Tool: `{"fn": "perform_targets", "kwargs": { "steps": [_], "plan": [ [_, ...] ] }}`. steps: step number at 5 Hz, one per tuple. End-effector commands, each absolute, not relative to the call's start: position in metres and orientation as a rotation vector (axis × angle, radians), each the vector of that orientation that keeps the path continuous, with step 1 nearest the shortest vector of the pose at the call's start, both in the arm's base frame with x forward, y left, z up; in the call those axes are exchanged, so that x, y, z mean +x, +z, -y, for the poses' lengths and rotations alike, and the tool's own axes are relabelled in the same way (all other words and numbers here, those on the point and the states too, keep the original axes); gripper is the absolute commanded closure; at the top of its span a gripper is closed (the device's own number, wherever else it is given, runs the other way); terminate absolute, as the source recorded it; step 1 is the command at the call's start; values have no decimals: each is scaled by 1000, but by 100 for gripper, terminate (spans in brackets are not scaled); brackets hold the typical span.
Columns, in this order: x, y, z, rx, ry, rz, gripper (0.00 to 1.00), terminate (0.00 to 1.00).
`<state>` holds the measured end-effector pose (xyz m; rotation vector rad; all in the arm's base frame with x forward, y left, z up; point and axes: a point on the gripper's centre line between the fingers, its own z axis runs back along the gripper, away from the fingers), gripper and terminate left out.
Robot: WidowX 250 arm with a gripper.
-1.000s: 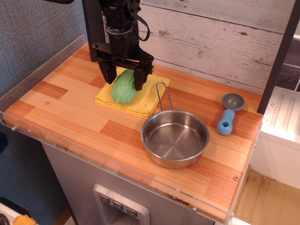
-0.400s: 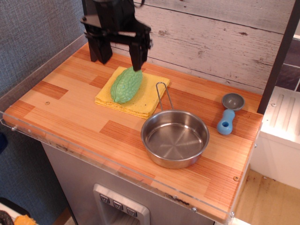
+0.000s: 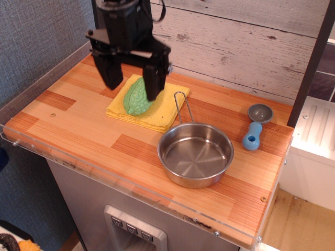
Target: Move green vegetable onto towel
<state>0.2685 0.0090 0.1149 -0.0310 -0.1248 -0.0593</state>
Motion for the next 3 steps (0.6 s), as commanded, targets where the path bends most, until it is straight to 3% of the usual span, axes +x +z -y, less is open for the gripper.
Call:
{"fn": "perform_targets", "kwargs": {
  "steps": [1,2,3],
  "plan": [
    [264,128,-13,7,-97,154,0,0],
    [264,128,-13,7,-97,154,0,0],
    [264,128,-13,7,-97,154,0,100]
  ]
}}
